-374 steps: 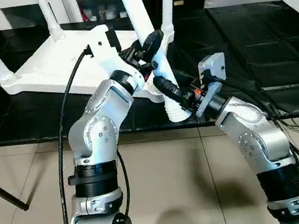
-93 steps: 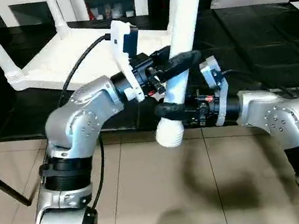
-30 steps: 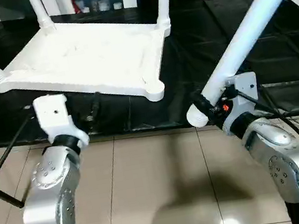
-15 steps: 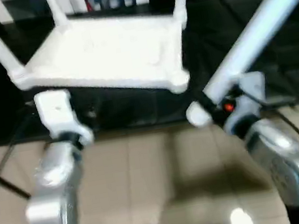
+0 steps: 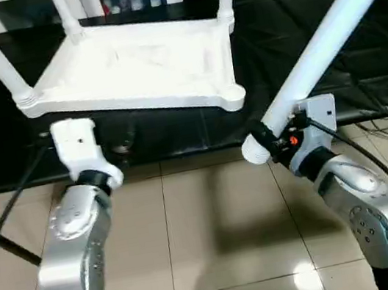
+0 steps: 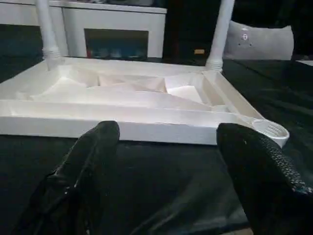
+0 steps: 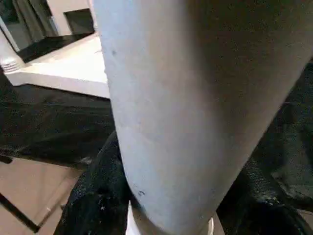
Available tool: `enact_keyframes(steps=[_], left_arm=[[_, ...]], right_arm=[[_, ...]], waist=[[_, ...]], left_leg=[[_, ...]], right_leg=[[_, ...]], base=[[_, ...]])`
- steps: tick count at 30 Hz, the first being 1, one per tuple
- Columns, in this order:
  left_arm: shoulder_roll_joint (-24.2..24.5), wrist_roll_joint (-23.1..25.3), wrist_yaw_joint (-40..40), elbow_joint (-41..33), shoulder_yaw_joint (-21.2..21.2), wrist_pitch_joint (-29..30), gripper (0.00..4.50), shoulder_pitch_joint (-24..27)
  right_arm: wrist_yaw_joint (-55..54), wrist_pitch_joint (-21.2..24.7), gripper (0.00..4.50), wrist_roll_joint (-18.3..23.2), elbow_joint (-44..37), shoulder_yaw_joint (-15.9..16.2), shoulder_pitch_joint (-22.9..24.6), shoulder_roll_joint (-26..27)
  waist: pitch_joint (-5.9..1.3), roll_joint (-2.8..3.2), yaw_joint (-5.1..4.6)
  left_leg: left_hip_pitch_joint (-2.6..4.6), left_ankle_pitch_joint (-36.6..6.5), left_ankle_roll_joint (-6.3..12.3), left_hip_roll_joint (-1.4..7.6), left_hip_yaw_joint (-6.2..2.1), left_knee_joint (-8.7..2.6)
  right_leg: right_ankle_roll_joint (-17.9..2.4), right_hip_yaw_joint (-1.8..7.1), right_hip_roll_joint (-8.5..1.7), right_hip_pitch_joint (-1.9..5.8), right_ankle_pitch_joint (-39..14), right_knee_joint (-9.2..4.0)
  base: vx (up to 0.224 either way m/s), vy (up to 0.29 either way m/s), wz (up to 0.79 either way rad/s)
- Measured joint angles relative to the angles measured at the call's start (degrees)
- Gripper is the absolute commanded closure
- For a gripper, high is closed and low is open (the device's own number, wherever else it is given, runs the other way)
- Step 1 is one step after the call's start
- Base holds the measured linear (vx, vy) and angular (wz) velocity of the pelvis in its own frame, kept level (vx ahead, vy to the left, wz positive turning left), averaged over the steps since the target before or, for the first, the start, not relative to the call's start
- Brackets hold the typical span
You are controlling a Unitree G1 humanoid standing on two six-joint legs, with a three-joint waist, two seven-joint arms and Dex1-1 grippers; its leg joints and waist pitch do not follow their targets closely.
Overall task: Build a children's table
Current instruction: Move to table
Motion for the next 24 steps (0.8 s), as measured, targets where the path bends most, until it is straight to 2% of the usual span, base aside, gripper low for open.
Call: enact_keyframes(steps=[1, 2, 8, 12, 15, 18, 19, 20, 21, 22, 23, 24], left_arm=[[0.0, 0.0, 0.0, 0.0, 0.0, 0.0, 0.89, 0.0], [-0.1, 0.0, 0.0, 0.0, 0.0, -0.2, 0.89, 0.0], [-0.1, 0.0, -0.1, 0.0, 0.1, -0.4, 0.89, 0.0], [0.0, 0.1, -0.1, 0.0, 0.1, -0.4, 0.89, 0.0], [0.0, 0.3, -0.1, 0.0, 0.1, -0.7, 0.89, -0.1], [0.1, 0.3, -0.1, 0.5, 0.1, -1.1, 0.89, -0.1], [0.1, 0.3, -0.1, 0.7, 0.1, -1.1, 0.89, -0.1], [0.2, 0.3, -0.1, 0.7, 0.2, -1.1, 0.89, -0.1], [0.0, 0.3, -0.2, 0.9, -0.1, -1.1, 0.89, -0.6], [-0.3, 0.3, -0.3, 0.8, -0.6, -1.2, 0.89, -0.9], [-0.3, 0.3, -0.3, 0.8, -0.9, -1.3, 0.89, -0.9], [-0.3, 0.3, -0.3, 0.8, -0.8, -1.4, 0.89, -0.8]], right_arm=[[0.0, 0.0, 2.62, -0.1, 0.0, 0.1, 0.0, 0.0], [0.0, -0.1, 2.62, -0.1, 0.0, 0.1, 0.0, -0.1], [0.2, -0.5, 2.62, -0.3, 0.1, 0.1, -0.7, -0.3], [0.3, -0.7, 2.62, -0.3, 0.1, 0.3, -1.0, -0.3], [0.5, -0.6, 2.62, -0.3, 0.1, 0.4, -1.0, -0.4], [1.1, -0.5, 2.62, -0.7, 0.1, 1.8, -1.0, -1.1], [1.4, -0.4, 2.62, -0.8, 0.1, 2.3, -1.0, -1.3], [1.7, -0.4, 2.62, -1.0, 0.0, 3.2, -1.0, -1.4], [1.8, -0.4, 2.62, -1.3, -0.1, 3.3, -0.7, -1.8], [1.7, -0.3, 2.62, -1.8, 0.1, 3.1, -0.5, -2.2], [1.7, 0.0, 2.62, -2.0, 0.1, 3.1, -0.4, -2.6], [1.7, 0.0, 2.62, -2.0, 0.1, 3.1, -0.4, -2.5]], waist=[[0.05, -0.07, -0.02], [0.12, -0.18, -0.08], [0.19, -0.33, -0.28], [0.07, -0.48, -0.14], [0.05, -0.47, 0.09], [0.04, -0.5, -0.15], [0.04, -0.51, -0.25], [-0.11, -0.89, -0.33], [-0.19, -0.62, -0.7], [-0.23, -0.54, -0.57], [-0.35, 0.08, -0.21], [-0.45, 0.59, -0.05]], left_leg=[[0.23, 0.0, 0.0, 0.4, 0.67, -0.18], [0.51, 0.0, 0.0, 0.53, 1.0, -0.39], [1.89, -0.2, 0.22, 1.13, 1.36, -0.96], [1.84, -0.7, 1.19, 1.09, 1.54, -0.98], [1.56, -1.3, 2.15, 1.03, 1.49, -0.62], [1.68, -1.8, 2.98, 0.81, 1.23, -0.41], [1.9, -2.1, 3.38, 0.71, 1.08, -0.18], [1.9, -2.4, 3.65, 0.21, 0.66, 0.12], [0.43, -3.2, 6.97, -0.6, -0.57, 1.74], [-0.41, -3.6, 9.85, -0.68, -1.07, 3.08], [-1.31, -3.5, 11.9, -0.18, -1.75, 4.39], [-1.21, -3.6, 11.81, 0.1, -1.92, 4.42]], right_leg=[[0.1, 0.03, 0.0, 0.04, -0.2, -0.01], [0.3, 0.06, 0.0, 0.19, -0.3, -0.06], [0.0, -0.23, 0.47, 2.0, -0.6, -1.71], [-1.1, -0.46, 0.36, 2.0, -1.3, -1.57], [-1.3, -0.76, 0.26, 2.06, -1.9, -1.51], [-2.7, -1.07, 0.07, 1.95, -2.9, -0.68], [-3.3, -1.09, -0.01, 1.55, -3.4, -0.02], [-3.7, -1.06, -0.26, 1.66, -4.1, 1.2], [0.6, -1.94, -0.84, 2.83, -4.2, 0.35], [0.5, -2.96, -0.88, 3.38, -4.4, 0.11], [0.4, -4.66, -0.89, 4.48, -4.4, -0.84], [0.4, -5.92, -0.84, 5.32, -4.4, -1.57]], base=[[-0.024, -0.053, 0.01], [0.0, 0.0, 0.0], [0.036, 0.007, -0.01], [0.098, 0.006, 0.02], [0.09, 0.0, 0.04], [0.051, 0.0, 0.03], [0.0, 0.0, 0.0], [0.0, 0.0, 0.0], [0.033, -0.019, 0.48], [0.033, -0.019, 0.48], [0.024, -0.016, 0.67], [0.037, -0.022, 0.5]])
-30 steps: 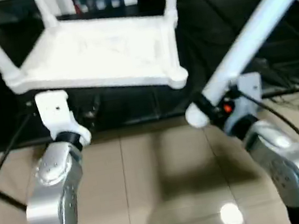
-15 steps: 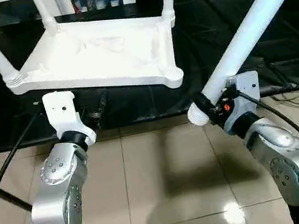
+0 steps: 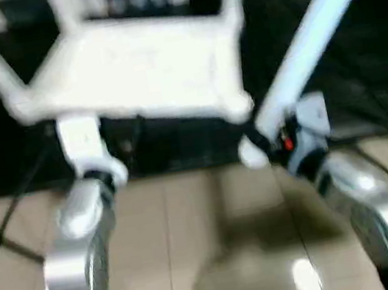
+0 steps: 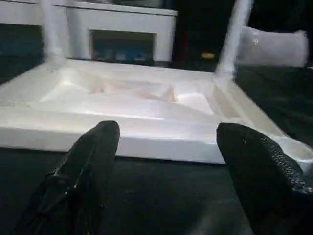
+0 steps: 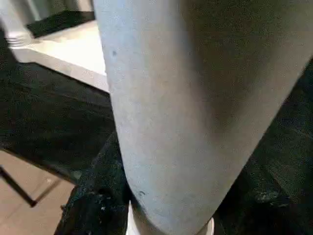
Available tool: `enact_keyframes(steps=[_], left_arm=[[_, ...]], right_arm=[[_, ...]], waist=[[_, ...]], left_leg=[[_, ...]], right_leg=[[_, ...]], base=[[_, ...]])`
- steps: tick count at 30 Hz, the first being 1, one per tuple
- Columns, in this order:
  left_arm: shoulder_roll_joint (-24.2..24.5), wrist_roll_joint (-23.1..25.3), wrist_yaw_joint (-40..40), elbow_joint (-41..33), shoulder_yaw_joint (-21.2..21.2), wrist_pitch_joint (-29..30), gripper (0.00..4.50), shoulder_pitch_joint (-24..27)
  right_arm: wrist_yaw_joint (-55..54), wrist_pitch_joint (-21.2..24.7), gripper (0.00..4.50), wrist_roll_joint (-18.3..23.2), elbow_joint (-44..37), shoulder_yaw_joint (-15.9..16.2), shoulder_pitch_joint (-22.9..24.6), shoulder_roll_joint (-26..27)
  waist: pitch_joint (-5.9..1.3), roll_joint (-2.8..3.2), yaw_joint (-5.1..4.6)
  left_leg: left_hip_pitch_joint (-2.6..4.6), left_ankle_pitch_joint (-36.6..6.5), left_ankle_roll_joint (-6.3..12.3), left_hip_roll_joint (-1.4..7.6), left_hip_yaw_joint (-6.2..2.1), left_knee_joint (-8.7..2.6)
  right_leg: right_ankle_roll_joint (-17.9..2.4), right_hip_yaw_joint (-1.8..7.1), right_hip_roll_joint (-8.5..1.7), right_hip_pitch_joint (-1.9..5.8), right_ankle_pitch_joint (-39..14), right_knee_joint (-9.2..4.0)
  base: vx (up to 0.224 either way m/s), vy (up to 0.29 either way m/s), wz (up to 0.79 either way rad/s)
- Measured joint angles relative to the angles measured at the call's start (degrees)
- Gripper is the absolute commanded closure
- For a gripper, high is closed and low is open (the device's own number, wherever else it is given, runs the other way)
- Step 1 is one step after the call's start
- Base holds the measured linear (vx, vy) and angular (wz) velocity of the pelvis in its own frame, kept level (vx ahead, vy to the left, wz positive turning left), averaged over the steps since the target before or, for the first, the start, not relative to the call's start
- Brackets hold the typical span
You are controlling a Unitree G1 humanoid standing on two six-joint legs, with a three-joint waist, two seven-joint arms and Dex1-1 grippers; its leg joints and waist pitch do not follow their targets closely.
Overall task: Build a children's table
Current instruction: Move to table
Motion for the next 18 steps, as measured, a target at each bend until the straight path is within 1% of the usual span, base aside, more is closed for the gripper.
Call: enact_keyframes(steps=[1, 2, 3, 4, 5, 6, 7, 8, 9, 10, 11, 12, 13, 14, 15, 16, 17, 18], left_arm=[[0.3, 0.0, 0.0, 0.0, 0.4, -0.1, 0.89, 0.2], [1.1, 0.1, 0.1, 0.2, 1.5, -0.2, 0.89, 0.7], [1.4, 0.1, 0.1, 0.6, 2.1, -0.2, 0.89, 0.9], [1.6, 0.1, 0.1, 0.5, 2.2, -0.2, 0.89, 1.0], [1.5, 0.1, 0.0, 0.5, 2.1, -0.2, 0.89, 1.0], [1.4, 0.1, 0.0, 0.4, 2.0, -0.3, 0.89, 0.9], [1.2, 0.1, 0.0, 0.4, 1.9, -0.3, 0.89, 0.8], [0.4, 0.1, -0.1, 0.6, 1.1, -0.3, 0.89, 1.1], [0.1, 0.1, -0.3, 0.6, 0.0, -0.3, 0.89, 1.1], [0.0, 0.0, -0.6, 0.5, -0.7, -0.3, 0.89, 1.0], [0.0, 0.1, -0.8, 0.4, -0.8, -0.3, 0.89, 0.9], [0.1, 0.1, -0.8, 0.4, -0.8, -0.3, 0.89, 0.8], [0.2, 0.1, -0.8, 0.2, -0.7, -0.4, 0.89, 0.8], [0.6, 0.1, -0.9, 0.2, -0.4, -0.4, 0.89, 0.8], [0.8, 0.1, -0.8, 0.3, -0.1, -0.4, 0.89, 0.9], [1.0, 0.1, -0.9, 0.3, 0.0, -0.4, 0.89, 1.0], [1.3, 0.1, -0.9, 0.3, 0.3, -0.4, 0.89, 1.1], [1.4, 0.2, -0.8, 0.3, 0.7, -0.5, 0.89, 1.1]], right_arm=[[-0.1, 0.0, 2.62, 0.0, 0.0, -0.1, -0.4, 0.4], [0.0, -0.1, 2.62, 0.1, -0.1, 0.7, -1.2, 1.8], [0.0, -0.4, 2.62, 0.4, -0.2, 1.5, -1.1, 2.6], [0.0, -0.5, 2.62, 0.6, -0.2, 1.7, -0.8, 2.7], [0.0, -0.5, 2.62, 0.6, -0.1, 1.5, -0.6, 2.3], [-0.1, -0.6, 2.62, 0.6, -0.1, 1.2, -0.6, 2.0], [-0.1, -0.6, 2.62, 0.5, -0.1, 0.8, -0.6, 1.8], [-0.1, -0.6, 2.62, 0.5, 0.2, 0.2, 0.0, 1.1], [-0.1, -0.6, 2.62, 0.4, 0.3, -0.3, 0.3, 0.9], [-0.1, -0.6, 2.62, 0.4, 0.4, -0.7, 0.4, 0.5], [-0.1, -0.7, 2.62, 0.3, 0.4, -1.3, 0.4, 0.5], [-0.1, -0.9, 2.62, 0.3, 0.3, -1.6, 0.3, 0.4], [-0.1, -1.0, 2.62, 0.2, 0.3, -1.6, 0.3, 0.5], [-0.1, -1.0, 2.62, 0.1, 0.4, -1.5, 0.4, 1.1], [0.0, -1.0, 2.62, 0.1, 0.3, -0.9, 0.4, 1.5], [0.1, -1.0, 2.62, 0.1, 0.4, -0.1, 0.3, 1.8], [0.2, -1.1, 2.62, 0.1, 0.4, 0.9, 0.3, 2.0], [0.4, -1.1, 2.62, 0.1, 0.4, 1.2, 0.3, 2.0]], waist=[[0.01, 0.0, 0.12], [0.05, -0.28, -0.16], [0.02, -0.38, -0.17], [-0.04, -0.48, -0.07], [-0.1, -0.79, -0.03], [-0.13, -1.58, -0.01], [-0.04, -2.73, -0.16], [0.25, -3.1, 0.27], [0.2, -2.72, 0.48], [0.18, -2.62, 0.48], [0.15, -2.45, 0.46], [0.17, -1.99, 0.39], [0.13, -1.26, 0.35], [0.13, -1.15, -0.04], [0.07, -1.12, -0.58], [0.05, -1.13, -0.9], [-0.01, -1.15, -1.51], [-0.15, -1.44, -1.91]], left_leg=[[1.78, -0.5, -5.03, 0.39, 0.02, -1.66], [2.71, 0.0, -10.15, 0.17, -0.09, -2.09], [3.11, -0.4, -10.18, -0.11, -0.08, -1.52], [3.48, -0.6, -10.16, -0.35, -0.07, -1.34], [3.9, -0.6, -10.18, -0.75, 0.14, -1.49], [4.11, -0.7, -10.28, -1.28, 0.67, -1.53], [4.55, -0.8, -10.47, -2.28, 1.09, -1.53], [5.07, -1.3, -9.45, -2.27, 1.37, -1.47], [5.08, -1.9, -8.08, -1.83, 1.26, -0.46], [4.93, -1.8, -8.13, -1.53, 1.03, 0.47], [4.73, -1.6, -8.61, -1.16, 0.73, 0.83], [4.66, -1.5, -8.68, -0.33, 0.62, -0.14], [4.64, -0.3, -10.59, 0.59, 0.65, -0.94], [4.75, -0.2, -12.62, 1.06, 0.74, -1.13], [5.11, -0.3, -12.82, 1.13, 0.77, -1.62], [5.18, -0.2, -12.66, 1.07, 0.68, -2.01], [5.45, -0.2, -11.96, 0.76, 0.58, -2.26], [5.71, -0.4, -11.71, 0.34, 0.7, -2.26]], right_leg=[[-0.3, 0.28, 0.35, -0.33, -0.3, 0.48], [-1.1, 2.22, 0.74, -1.51, -1.2, 4.41], [-0.9, 3.69, 0.78, -3.05, -1.3, 7.8], [-0.8, 4.61, 0.98, -4.89, -1.3, 10.05], [-0.6, 5.2, 0.91, -7.16, -1.1, 9.92], [-0.6, 6.02, 0.7, -8.23, -0.4, 7.73], [-0.6, 7.28, 0.14, -8.14, 3.1, 5.92], [-0.7, 7.82, 0.33, -7.35, 3.0, 5.76], [-1.0, 7.75, 0.77, -6.61, 3.1, 5.03], [-1.2, 7.73, 1.12, -5.93, 3.2, 4.46], [-1.3, 7.69, 1.46, -5.05, 3.2, 3.92], [-1.3, 7.48, 2.0, -4.46, 3.2, 3.65], [-1.3, 6.83, 2.38, -4.04, 3.1, 3.64], [-1.4, 6.3, 2.41, -3.66, 3.0, 3.07], [-2.2, 6.14, 2.47, -3.69, 2.9, 2.48], [-4.0, 5.88, 2.41, -3.74, 2.6, 2.22], [-6.0, 5.43, 2.08, -4.08, 1.9, 2.85], [-6.7, 5.33, 1.73, -4.25, 1.7, 3.54]], base=[[0.037, -0.022, 0.5], [0.052, -0.056, 0.26], [0.048, -0.055, 0.08], [0.048, -0.055, 0.08], [0.0, 0.0, 0.0], [0.015, -0.066, 0.07], [0.015, -0.066, 0.07], [0.016, -0.098, 0.0], [0.017, -0.078, -0.03], [0.017, -0.078, -0.03], [0.0, 0.0, 0.0], [0.0, 0.0, 0.0], [0.0, 0.0, 0.0], [0.061, 0.075, 0.01], [0.083, 0.088, -0.01], [0.083, 0.088, -0.01], [0.091, 0.077, 0.02], [0.092, 0.04, 0.1]])
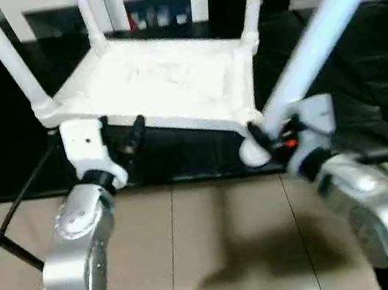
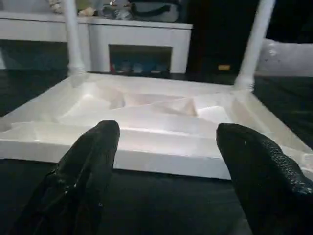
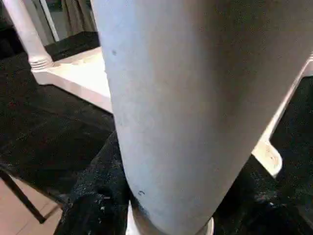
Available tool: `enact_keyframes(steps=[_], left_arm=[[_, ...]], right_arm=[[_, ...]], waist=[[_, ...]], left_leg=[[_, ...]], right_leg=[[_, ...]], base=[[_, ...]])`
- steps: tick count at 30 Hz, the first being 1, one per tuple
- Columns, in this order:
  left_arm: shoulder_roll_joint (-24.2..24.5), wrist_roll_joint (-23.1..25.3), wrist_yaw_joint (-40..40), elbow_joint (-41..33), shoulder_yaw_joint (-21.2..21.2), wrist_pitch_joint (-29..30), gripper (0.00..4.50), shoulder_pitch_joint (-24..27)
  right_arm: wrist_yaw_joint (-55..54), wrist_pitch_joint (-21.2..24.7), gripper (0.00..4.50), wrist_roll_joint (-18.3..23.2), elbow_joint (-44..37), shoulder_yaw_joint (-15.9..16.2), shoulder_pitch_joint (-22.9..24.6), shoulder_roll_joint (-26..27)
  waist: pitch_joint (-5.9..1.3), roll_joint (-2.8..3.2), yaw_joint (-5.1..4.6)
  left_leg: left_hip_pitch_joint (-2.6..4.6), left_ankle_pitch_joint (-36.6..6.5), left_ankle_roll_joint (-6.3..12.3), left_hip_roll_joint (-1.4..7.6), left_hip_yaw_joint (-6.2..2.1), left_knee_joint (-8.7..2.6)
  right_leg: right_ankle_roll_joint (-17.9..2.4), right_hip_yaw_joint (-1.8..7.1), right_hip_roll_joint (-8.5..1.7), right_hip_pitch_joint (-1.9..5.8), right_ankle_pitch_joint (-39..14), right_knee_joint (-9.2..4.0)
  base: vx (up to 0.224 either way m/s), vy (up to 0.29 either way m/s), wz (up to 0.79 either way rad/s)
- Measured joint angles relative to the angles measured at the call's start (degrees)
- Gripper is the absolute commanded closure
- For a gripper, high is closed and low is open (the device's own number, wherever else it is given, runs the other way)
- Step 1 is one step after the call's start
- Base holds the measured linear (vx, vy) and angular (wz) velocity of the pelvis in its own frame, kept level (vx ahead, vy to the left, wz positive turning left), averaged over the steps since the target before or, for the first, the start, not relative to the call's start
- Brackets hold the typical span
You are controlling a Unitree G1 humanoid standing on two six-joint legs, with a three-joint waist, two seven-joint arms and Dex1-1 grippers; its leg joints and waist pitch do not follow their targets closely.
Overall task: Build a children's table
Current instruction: Move to table
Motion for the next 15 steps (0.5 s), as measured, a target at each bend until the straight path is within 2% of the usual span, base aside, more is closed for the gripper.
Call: enact_keyframes(steps=[1, 2, 3, 4, 5, 6, 7, 8, 9, 10, 11, 12, 13, 14, 15], left_arm=[[0.1, 0.0, 0.0, 0.0, 0.1, 0.0, 0.89, 0.0], [-0.1, 0.0, 0.0, 0.0, 0.1, -0.2, 0.89, -0.1], [-0.2, 0.0, 0.0, 0.0, 0.0, -0.2, 0.89, -0.2], [-0.6, 0.0, -0.1, 0.0, -0.8, -0.2, 0.89, -0.2], [-1.1, 0.0, -0.2, 0.0, -1.7, -0.2, 0.89, -0.3], [-1.1, 0.0, -0.3, 0.0, -2.1, -0.2, 0.89, -0.3], [-1.0, 0.0, -0.3, 0.0, -2.1, -0.2, 0.89, -0.2], [-0.4, 0.0, -0.2, 0.0, -1.6, -0.2, 0.89, -0.2], [0.0, 0.0, -0.2, 0.0, -1.0, -0.3, 0.89, 0.2], [0.2, 0.1, -0.2, 0.3, -0.3, -0.3, 0.89, 0.3], [0.3, 0.1, -0.2, 0.3, 0.0, -0.3, 0.89, 0.1], [0.2, 0.1, -0.2, 0.2, 0.1, -0.3, 0.89, 0.0], [0.2, 0.1, -0.2, 0.1, 0.1, -0.3, 0.89, 0.0], [0.0, 0.1, -0.2, 0.2, 0.0, -0.4, 0.89, 0.1], [-0.6, 0.1, -0.2, 0.3, -0.3, -0.3, 0.89, 0.3]], right_arm=[[0.2, -0.1, 2.62, 0.0, 0.0, -0.1, 0.0, -0.1], [0.3, -0.2, 2.62, -0.1, 0.1, -0.3, 0.0, -0.6], [0.3, -0.5, 2.62, -0.1, 0.2, -0.6, 0.0, -0.9], [0.3, -1.0, 2.62, -0.1, 0.7, -1.1, 0.1, -1.4], [0.4, -1.3, 2.62, -0.4, 1.5, -1.7, 0.1, -1.6], [0.4, -1.4, 2.62, -0.6, 2.1, -2.1, 0.1, -1.8], [0.4, -1.5, 2.62, -0.8, 2.4, -2.4, 0.1, -1.7], [0.5, -2.0, 2.62, -0.8, 2.4, -2.4, 0.1, -1.5], [0.7, -2.1, 2.62, -0.8, 2.5, -1.6, -0.1, -0.9], [0.9, -2.2, 2.62, -0.8, 2.5, -0.5, -0.3, -0.4], [1.0, -2.3, 2.62, -0.7, 2.5, 0.2, -0.2, -0.3], [1.0, -2.4, 2.62, -0.8, 2.5, 0.1, -0.2, -0.5], [0.9, -2.5, 2.62, -0.8, 2.5, 0.1, -0.2, -0.7], [0.9, -2.6, 2.62, -0.8, 2.4, 0.0, -0.1, -1.2], [0.8, -2.7, 2.62, -0.9, 2.5, -0.2, 0.3, -1.6]], waist=[[-0.08, -0.35, -0.37], [-0.35, -0.65, -0.56], [-0.41, -0.64, -0.02], [-0.54, -0.43, 0.27], [-0.68, -0.17, 0.98], [-0.83, 0.15, 1.63], [-0.92, 0.5, 2.14], [-1.02, 0.69, 1.75], [-1.09, 0.26, 1.44], [-1.08, 0.26, 1.07], [-1.12, 0.18, 1.05], [-1.26, -0.15, 1.23], [-1.41, -0.8, 1.3], [-1.39, -2.17, 1.46], [-0.96, -2.24, 2.1]], left_leg=[[0.35, -0.3, 0.14, -0.4, 0.21, 0.01], [0.29, -0.4, 0.35, -0.69, 0.46, -0.13], [-0.31, -0.6, 0.85, -0.77, 0.55, 0.04], [-0.83, -1.0, 2.65, -0.57, 0.56, 0.73], [-1.85, -1.0, 4.44, -0.07, 0.46, 2.26], [-2.46, -0.9, 4.5, 0.38, 0.28, 2.63], [-2.64, -1.0, 3.4, 0.8, 0.17, 2.63], [-1.86, -1.4, 0.25, 1.05, -0.08, 1.66], [-1.47, -1.4, 0.36, 0.63, -0.01, 1.25], [-1.22, -1.5, 0.56, 0.44, -0.03, 1.26], [-0.91, -1.7, 0.84, 0.37, 0.07, 1.28], [-0.78, -1.8, 0.84, 0.1, 0.35, 1.12], [-0.62, -1.9, 0.76, -0.57, 0.63, 0.96], [-0.26, -2.2, 0.25, -1.89, 1.27, 1.0], [0.04, -2.8, 1.27, -2.04, 1.35, 1.43]], right_leg=[[0.2, 0.36, -0.53, 0.0, -0.1, 0.63], [2.4, 0.69, -0.96, 0.48, -0.1, 0.38], [5.0, 0.98, -0.97, 0.96, 0.2, -0.33], [5.4, 0.93, -0.75, 1.05, 0.2, -0.75], [5.4, 0.87, -0.39, 1.21, 0.2, -1.22], [5.4, 0.79, 0.07, 1.46, 0.2, -1.6], [5.2, 0.34, 0.33, 1.64, 0.1, -1.7], [4.4, -0.5, 0.28, 1.36, -0.3, -1.35], [1.9, -0.61, 0.15, -0.13, -1.0, 0.72], [2.0, -0.53, 0.05, -1.28, -1.5, 3.35], [3.7, -0.42, 0.08, -2.94, -1.7, 6.11], [4.5, -0.36, 0.02, -4.32, -1.5, 6.27], [4.7, 0.1, -0.31, -5.12, -1.0, 4.32], [5.2, 1.51, -1.28, -4.75, 2.2, 2.12], [5.0, 1.98, -1.15, -3.99, 1.5, 2.24]], base=[[0.092, 0.04, 0.1], [0.075, 0.017, 0.07], [0.051, 0.001, 0.06], [0.051, 0.001, 0.06], [0.066, -0.012, 0.02], [0.086, 0.01, -0.05], [0.086, 0.01, -0.05], [0.156, 0.011, 0.06], [0.156, 0.003, 0.05], [0.156, 0.003, 0.05], [0.072, 0.002, 0.02], [0.0, 0.0, 0.0], [0.0, 0.0, 0.0], [0.06, -0.074, 0.08], [0.068, -0.085, 0.03]])
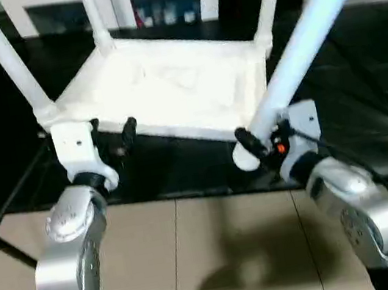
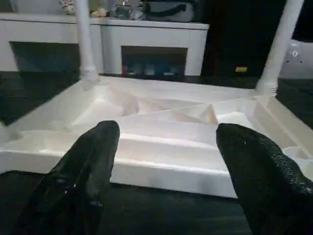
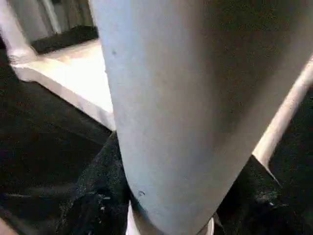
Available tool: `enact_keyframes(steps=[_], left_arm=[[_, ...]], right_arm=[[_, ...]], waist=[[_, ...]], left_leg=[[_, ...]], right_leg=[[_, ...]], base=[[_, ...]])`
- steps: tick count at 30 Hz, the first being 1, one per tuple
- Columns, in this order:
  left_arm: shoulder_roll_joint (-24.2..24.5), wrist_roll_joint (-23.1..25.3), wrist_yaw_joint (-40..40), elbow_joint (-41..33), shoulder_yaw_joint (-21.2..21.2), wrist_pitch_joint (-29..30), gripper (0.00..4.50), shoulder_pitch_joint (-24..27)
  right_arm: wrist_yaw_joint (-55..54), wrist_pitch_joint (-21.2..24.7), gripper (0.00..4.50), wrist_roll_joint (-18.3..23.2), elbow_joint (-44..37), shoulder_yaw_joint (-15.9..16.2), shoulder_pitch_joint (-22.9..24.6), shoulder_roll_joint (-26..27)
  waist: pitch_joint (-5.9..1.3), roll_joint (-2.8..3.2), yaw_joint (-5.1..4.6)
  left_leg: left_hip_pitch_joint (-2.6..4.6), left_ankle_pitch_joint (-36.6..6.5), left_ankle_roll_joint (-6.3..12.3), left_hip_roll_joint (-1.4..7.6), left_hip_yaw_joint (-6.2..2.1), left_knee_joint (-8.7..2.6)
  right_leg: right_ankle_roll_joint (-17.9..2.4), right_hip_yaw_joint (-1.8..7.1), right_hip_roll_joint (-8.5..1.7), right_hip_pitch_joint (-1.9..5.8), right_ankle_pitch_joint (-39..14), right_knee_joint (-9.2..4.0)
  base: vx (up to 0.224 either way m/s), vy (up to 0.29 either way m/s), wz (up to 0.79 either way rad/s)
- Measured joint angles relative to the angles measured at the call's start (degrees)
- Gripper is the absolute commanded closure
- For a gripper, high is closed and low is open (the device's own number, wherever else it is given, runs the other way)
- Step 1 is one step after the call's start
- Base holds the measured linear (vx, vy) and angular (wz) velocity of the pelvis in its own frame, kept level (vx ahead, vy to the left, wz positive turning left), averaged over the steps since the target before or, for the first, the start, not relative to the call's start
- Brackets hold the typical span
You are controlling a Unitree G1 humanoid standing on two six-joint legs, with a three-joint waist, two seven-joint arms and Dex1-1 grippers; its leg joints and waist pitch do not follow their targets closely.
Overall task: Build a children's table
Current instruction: Move to table
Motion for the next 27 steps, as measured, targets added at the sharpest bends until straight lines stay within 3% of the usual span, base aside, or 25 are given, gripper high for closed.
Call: enact_keyframes(steps=[1, 2, 3, 4, 5, 6, 7, 8, 10, 11, 12, 13, 14, 15, 16, 17, 18, 19, 20, 21, 23, 24, 25, 26, 27], left_arm=[[-0.3, 0.0, -0.1, 0.0, -1.1, 0.0, 0.89, -0.1], [-0.5, -0.1, -0.1, 0.0, -1.9, 0.0, 0.89, -0.2], [-0.5, -0.1, -0.1, -0.1, -1.9, 0.0, 0.89, -0.3], [-0.4, -0.1, -0.1, -0.2, -1.9, 0.0, 0.89, -0.5], [-0.4, -0.1, -0.1, -0.3, -1.9, 0.0, 0.89, -0.7], [-0.1, 0.0, -0.1, -0.3, -1.7, 0.0, 0.89, -0.4], [0.4, 0.0, -0.1, -0.3, -1.3, 0.0, 0.89, -0.2], [0.6, 0.0, -0.1, -0.2, -0.7, 0.0, 0.89, -0.2], [0.7, 0.3, 0.0, -0.2, 0.0, 0.0, 0.89, -0.2], [0.8, 0.3, 0.0, -0.2, 0.0, 0.0, 0.89, -0.2], [0.8, 0.3, 0.0, -0.2, -0.1, 0.0, 0.89, -0.3], [0.6, 0.3, 0.0, -0.2, -0.2, -0.1, 0.89, -0.3], [0.0, 0.3, 0.0, -0.1, -0.7, -0.1, 0.89, -0.2], [-0.6, 0.2, -0.1, -0.2, -2.2, 0.0, 0.89, -0.3], [-0.7, 0.2, -0.2, -0.2, -2.8, 0.0, 0.89, -0.3], [-0.5, 0.2, -0.2, -0.2, -2.8, -0.1, 0.89, -0.3], [-0.3, 0.2, -0.1, -0.4, -2.5, -0.1, 0.89, -0.3], [0.1, 0.2, -0.1, -0.4, -2.2, -0.1, 0.89, -0.2], [0.5, 0.3, -0.1, -0.4, -1.5, -0.1, 0.89, -0.1], [0.7, 0.3, -0.1, -0.2, -0.8, -0.1, 0.89, 0.0], [0.8, 0.4, 0.0, -0.1, -0.3, -0.1, 0.89, -0.3], [0.8, 0.4, 0.0, -0.1, -0.3, -0.1, 0.89, -0.3], [0.8, 0.4, 0.0, -0.1, -0.3, -0.1, 0.89, -0.3], [0.7, 0.4, 0.0, -0.1, -0.5, -0.2, 0.89, -0.3], [0.1, 0.4, 0.0, 0.0, -1.0, -0.1, 0.89, 0.0]], right_arm=[[0.0, 0.0, 2.62, -0.1, 0.2, -0.4, 0.6, -0.3], [0.0, 0.0, 2.62, -0.3, 0.3, -0.5, 1.0, -0.4], [0.0, 0.0, 2.62, -0.5, 0.2, -0.7, 1.0, -0.4], [0.0, 0.0, 2.62, -0.6, 0.0, -0.9, 1.0, -0.4], [0.0, -0.1, 2.62, -0.9, -0.2, -0.9, 0.9, -0.4], [-0.1, 0.0, 2.62, -1.1, -0.2, -0.9, 0.9, -0.2], [0.0, 0.0, 2.62, -1.0, -0.3, -0.5, 0.9, 0.3], [0.0, 0.0, 2.62, -0.9, -0.6, 0.7, 0.8, 0.7], [0.0, 0.0, 2.62, -0.9, -0.8, 1.2, 0.7, 0.9], [0.0, 0.0, 2.62, -0.9, -0.9, 1.2, 0.7, 0.7], [-0.1, 0.0, 2.62, -0.9, -1.0, 1.1, 0.7, 0.5], [-0.1, 0.1, 2.62, -0.9, -1.1, 0.9, 0.8, 0.2], [-0.1, 0.3, 2.62, -0.9, -1.0, 0.5, 0.9, -0.2], [-0.1, 0.6, 2.62, -1.1, -0.9, -0.4, 1.0, -0.5], [-0.1, 0.6, 2.62, -1.1, -1.0, -0.6, 0.9, -0.8], [-0.3, 0.7, 2.62, -1.2, -1.3, -1.1, 0.8, -0.8], [-0.3, 0.7, 2.62, -1.2, -1.7, -1.0, 0.5, -0.7], [-0.4, 0.8, 2.62, -1.2, -2.0, -0.9, 0.3, -0.3], [-0.5, 0.9, 2.62, -1.2, -2.3, 0.2, -0.1, 0.5], [-0.4, 1.3, 2.62, -1.1, -2.4, 1.4, -0.9, 1.1], [-0.5, 1.5, 2.62, -1.1, -2.8, 2.2, -1.4, 1.3], [-0.6, 1.6, 2.62, -1.1, -2.9, 2.1, -1.5, 1.2], [-0.6, 1.6, 2.62, -1.1, -2.9, 2.0, -1.5, 1.1], [-0.6, 1.7, 2.62, -1.1, -2.9, 1.9, -1.5, 1.0], [-0.6, 1.8, 2.62, -1.2, -2.7, 1.6, -1.3, 0.5]], waist=[[0.18, 0.25, 0.38], [0.3, 0.39, 0.67], [0.31, 0.76, 0.83], [0.32, 1.21, 0.9], [0.43, 2.5, 0.88], [0.6, 2.87, 0.69], [0.59, 2.97, 0.03], [0.67, 3.0, -0.43], [0.57, 2.76, -1.28], [0.32, 2.28, -1.85], [0.18, 1.51, -2.06], [0.07, 0.94, -2.1], [0.07, 1.02, -1.76], [0.08, 1.21, -1.11], [0.05, 1.27, -0.58], [-0.05, 1.97, 0.04], [0.04, 3.08, 0.25], [-0.05, 3.41, 0.31], [0.0, 3.33, -0.13], [-0.05, 3.22, -0.5], [-0.24, 2.92, -0.84], [-0.4, 2.46, -0.83], [-0.35, 1.78, -0.77], [-0.23, 0.36, -0.62], [0.13, 0.31, -0.07]], left_leg=[[0.19, -0.4, 2.76, 0.08, -0.25, 0.96], [-0.27, -0.2, 2.64, 0.09, -0.73, 2.56], [-0.82, 0.2, 1.86, 0.3, -1.22, 3.07], [-1.41, 0.8, 1.0, 0.89, -1.33, 2.39], [-2.1, 2.3, -0.54, 2.37, -1.41, 0.42], [-1.76, 2.8, -1.82, 3.04, -1.27, 0.47], [-1.46, 2.7, -1.97, 3.01, -1.49, 0.12], [-1.27, 2.7, -1.81, 2.88, -1.68, -0.49], [-0.7, 2.6, -1.07, 2.35, -1.65, -0.61], [-0.45, 2.4, -0.98, 1.78, -1.41, -0.73], [-0.36, 2.3, -0.92, 1.2, -0.87, -0.73], [-0.79, 2.1, -0.73, 0.78, -0.79, -0.61], [-0.98, 1.7, 0.65, 0.82, -0.77, -0.38], [-1.66, 1.6, 3.41, 0.98, -0.87, 1.4], [-2.43, 1.8, 3.33, 1.08, -0.98, 2.58], [-3.25, 2.7, 2.84, 2.05, -1.11, 1.73], [-3.52, 4.2, 1.3, 3.18, -1.14, -0.48], [-3.43, 4.1, -1.34, 3.83, -1.36, -0.28], [-2.89, 4.0, -1.2, 3.67, -1.48, -0.76], [-2.78, 3.8, -0.92, 3.37, -1.53, -0.89], [-2.56, 3.5, -0.41, 2.87, -1.31, -0.8], [-2.49, 3.5, -0.33, 2.47, -1.06, -0.81], [-2.24, 3.3, -0.42, 1.96, -0.72, -0.81], [-1.93, 3.0, -0.69, 0.73, -0.22, -0.57], [-1.69, 2.5, -0.16, 0.79, -0.08, -0.64]], right_leg=[[0.0, -0.03, 0.37, 0.83, -0.1, -0.51], [-0.3, -0.04, 0.81, 1.91, -0.1, -1.21], [-0.4, -0.1, 1.25, 2.7, 0.0, -1.83], [-0.7, -0.59, 1.56, 3.37, 0.1, -2.18], [-0.7, -1.55, 2.52, 4.18, 0.0, -2.42], [-0.8, -1.79, 2.91, 4.68, -0.1, -2.58], [-1.2, -2.08, 2.93, 4.78, -0.4, -3.3], [-3.6, -2.4, 2.81, 4.27, -1.7, -2.59], [-4.1, -2.41, 2.01, 3.57, -2.1, 0.3], [-3.2, -2.28, 1.17, 2.9, -2.0, 1.16], [-3.1, -1.62, 0.49, 2.83, -1.8, -0.54], [0.6, -0.92, 0.18, 3.31, -1.4, -0.64], [0.4, -0.73, 0.38, 3.61, -1.5, -1.04], [0.2, -0.91, 0.61, 4.24, -1.4, -1.91], [0.1, -0.95, 0.75, 4.69, -1.4, -2.32], [0.1, -1.32, 1.46, 5.41, -1.5, -3.02], [0.0, -2.26, 2.23, 6.02, -1.6, -3.29], [0.0, -2.54, 2.47, 6.25, -1.9, -3.4], [-1.6, -2.7, 2.37, 5.59, -2.4, -3.06], [-3.4, -2.64, 2.22, 4.65, -3.2, -1.02], [-1.6, -2.3, 1.72, 1.81, -3.9, 3.64], [-0.2, -2.08, 1.25, 0.58, -3.5, 4.0], [0.5, -1.1, 0.9, -0.27, -2.9, 2.74], [1.0, -0.02, -0.2, -0.09, 0.2, 0.23], [0.6, 0.3, -0.03, 0.51, -0.5, 0.28]], base=[[0.068, -0.085, 0.03], [0.045, -0.059, -0.07], [0.0, 0.0, 0.0], [0.0, 0.0, 0.0], [0.052, 0.036, -0.04], [0.089, 0.073, -0.03], [0.089, 0.073, -0.03], [0.108, 0.084, -0.05], [0.089, 0.053, 0.04], [0.088, 0.013, 0.07], [0.062, -0.042, 0.1], [0.062, -0.042, 0.1], [0.062, -0.061, 0.09], [0.09, -0.043, -0.02], [0.09, -0.043, -0.02], [0.09, -0.019, -0.06], [0.103, 0.037, -0.02], [0.103, 0.037, -0.02], [0.15, 0.049, 0.0], [0.139, 0.034, 0.01], [0.108, 0.027, 0.04], [0.052, -0.028, 0.06], [0.052, -0.028, 0.06], [0.052, -0.085, 0.07], [0.032, -0.094, 0.02]])
